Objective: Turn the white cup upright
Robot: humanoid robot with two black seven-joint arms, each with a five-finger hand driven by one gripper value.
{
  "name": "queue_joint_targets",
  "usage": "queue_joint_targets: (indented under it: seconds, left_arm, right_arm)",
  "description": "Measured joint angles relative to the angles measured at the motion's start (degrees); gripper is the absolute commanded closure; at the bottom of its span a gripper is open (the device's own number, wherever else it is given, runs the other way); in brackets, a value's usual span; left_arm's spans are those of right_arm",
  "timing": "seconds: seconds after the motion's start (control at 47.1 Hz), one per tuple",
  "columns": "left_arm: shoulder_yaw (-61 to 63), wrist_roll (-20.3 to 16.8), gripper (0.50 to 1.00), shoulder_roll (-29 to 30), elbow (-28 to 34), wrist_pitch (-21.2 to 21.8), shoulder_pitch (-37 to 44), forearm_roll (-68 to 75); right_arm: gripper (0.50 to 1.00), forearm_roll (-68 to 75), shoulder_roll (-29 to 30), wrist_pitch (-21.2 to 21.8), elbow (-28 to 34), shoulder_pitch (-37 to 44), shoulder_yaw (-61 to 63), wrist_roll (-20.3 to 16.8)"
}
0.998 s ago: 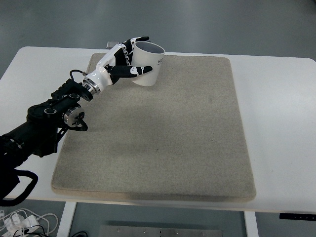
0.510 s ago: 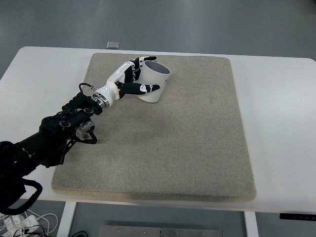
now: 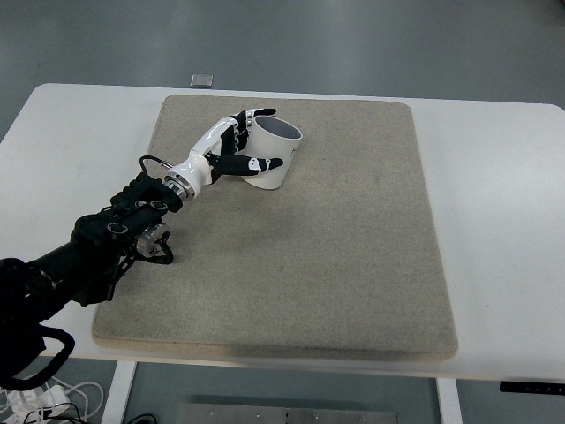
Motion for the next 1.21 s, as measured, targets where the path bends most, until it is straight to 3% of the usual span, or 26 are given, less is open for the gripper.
queue_joint_targets:
  seconds: [0.51, 0.616, 0.786, 1.21]
  left_arm:
    - [-0.33, -0.05, 0.649, -0.08, -0.76, -0.12, -0.35, -0.49]
    - [-0.35, -0.06, 0.564, -0.07, -1.34, -0.12, -0.38, -0.53]
    - [-0.68, -0.06, 0.508, -0.05, -1.68, -0.12, -0.43, -0.58]
    - [-3.08, -0.06, 0.504, 0.57, -2.61, -0.13, -0.47, -0.58]
  right_arm:
    - [0.548, 0.0, 0.0, 0.0, 0.0, 0.0, 0.0, -0.02]
    - [0.548, 0.0, 0.0, 0.0, 0.0, 0.0, 0.0, -0.02]
    - [0.548, 0.0, 0.0, 0.0, 0.0, 0.0, 0.0, -0.01]
    - [0.548, 0.0, 0.0, 0.0, 0.0, 0.0, 0.0, -0.03]
